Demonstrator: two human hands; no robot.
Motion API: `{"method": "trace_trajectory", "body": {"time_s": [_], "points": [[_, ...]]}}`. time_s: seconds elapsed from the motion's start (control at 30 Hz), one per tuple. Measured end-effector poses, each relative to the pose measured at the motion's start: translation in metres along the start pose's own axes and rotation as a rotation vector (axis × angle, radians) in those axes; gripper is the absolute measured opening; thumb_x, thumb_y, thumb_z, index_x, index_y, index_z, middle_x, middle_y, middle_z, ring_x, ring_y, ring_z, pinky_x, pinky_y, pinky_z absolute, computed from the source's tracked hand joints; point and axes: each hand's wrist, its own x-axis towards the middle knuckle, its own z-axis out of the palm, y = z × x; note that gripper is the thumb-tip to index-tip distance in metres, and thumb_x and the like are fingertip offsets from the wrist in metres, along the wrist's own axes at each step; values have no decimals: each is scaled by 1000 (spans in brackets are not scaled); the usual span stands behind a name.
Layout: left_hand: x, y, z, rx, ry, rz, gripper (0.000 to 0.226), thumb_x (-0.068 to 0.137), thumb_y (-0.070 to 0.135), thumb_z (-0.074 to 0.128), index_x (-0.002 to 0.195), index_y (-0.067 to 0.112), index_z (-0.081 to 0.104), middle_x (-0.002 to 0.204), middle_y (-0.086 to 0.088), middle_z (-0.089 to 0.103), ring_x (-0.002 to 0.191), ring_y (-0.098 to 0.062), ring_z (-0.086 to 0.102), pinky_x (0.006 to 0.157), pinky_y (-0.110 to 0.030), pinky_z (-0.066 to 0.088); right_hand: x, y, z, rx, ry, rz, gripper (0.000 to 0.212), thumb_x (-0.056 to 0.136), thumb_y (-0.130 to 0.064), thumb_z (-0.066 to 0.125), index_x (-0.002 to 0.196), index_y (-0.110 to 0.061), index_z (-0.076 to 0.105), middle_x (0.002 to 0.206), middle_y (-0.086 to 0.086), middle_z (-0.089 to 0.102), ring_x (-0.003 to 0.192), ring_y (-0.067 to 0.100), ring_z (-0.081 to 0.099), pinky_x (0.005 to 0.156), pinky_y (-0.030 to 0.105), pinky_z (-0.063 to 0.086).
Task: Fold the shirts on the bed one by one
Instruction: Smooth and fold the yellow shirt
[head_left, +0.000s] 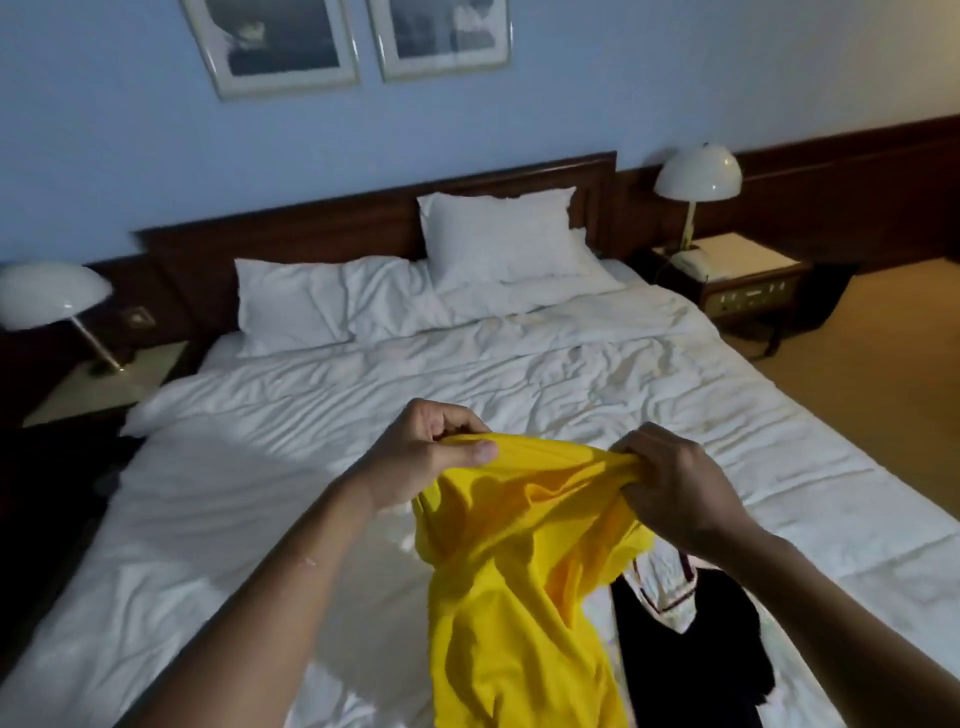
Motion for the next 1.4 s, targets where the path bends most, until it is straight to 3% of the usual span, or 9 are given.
{"method": "trace_trajectory", "body": {"time_s": [0.43,0.63,0.77,1.0,1.1,1.13,1.2,1.3,1.4], "points": [[-167,13,-225,50,530,107,29,103,9,60,76,-1,59,63,-3,45,56,-9,42,57,-29,31,21,-233,36,531,207,147,46,82,19,49,93,-15,76,77,0,73,65,4,62,55,20,47],[-213,8,-254,263,334,-11,5,91,17,77,94,19,74,71,10,64,67,-10,56,64,-26,41,43,-320,51,818,146,183,29,84,13,39,86,0,66,72,10,66,73,28,62,61,35,51],[-220,-1,-216,50,107,-68,42,80,45,85,118,33,73,115,-2,72,109,-22,70,92,-36,55,60,-376,57,759,70,83,38,89,12,40,96,-8,72,88,10,71,83,23,65,65,26,56],[-216,-9,-206,4,375,47,25,91,21,73,93,-3,69,80,-10,64,77,-22,61,73,-42,46,72,-391,46,477,140,-109,37,96,4,49,108,-19,75,101,-6,71,93,6,63,77,24,53],[-218,1,-227,170,415,-2,27,92,16,63,66,7,63,72,17,46,62,-19,54,66,-37,38,66,-370,37,438,250,-57,35,96,2,52,101,-23,76,96,-4,74,89,12,67,71,33,58],[-214,3,-232,300,467,-7,33,95,18,61,62,14,62,108,-4,41,60,-20,56,64,-36,40,60,-363,36,461,280,-31,36,95,2,52,98,-24,76,92,-4,74,84,15,68,67,36,57],[-206,8,-238,696,558,-29,25,99,27,58,82,19,73,85,-1,63,78,-25,64,70,-39,50,46,-355,38,556,305,-3,37,94,3,51,91,-25,76,81,1,73,73,20,67,61,45,56],[-190,21,-232,957,651,-16,20,99,15,55,102,24,73,102,-2,64,95,-31,66,68,-36,45,20,-356,50,654,164,-34,27,93,-1,55,82,-18,74,70,10,66,63,19,57,53,42,46],[-171,38,-218,566,585,81,32,88,1,52,90,23,75,91,-3,75,89,-33,71,66,-43,53,2,-358,54,775,-332,-137,21,75,-12,55,84,-11,75,79,11,68,68,29,53,61,44,41]]}}
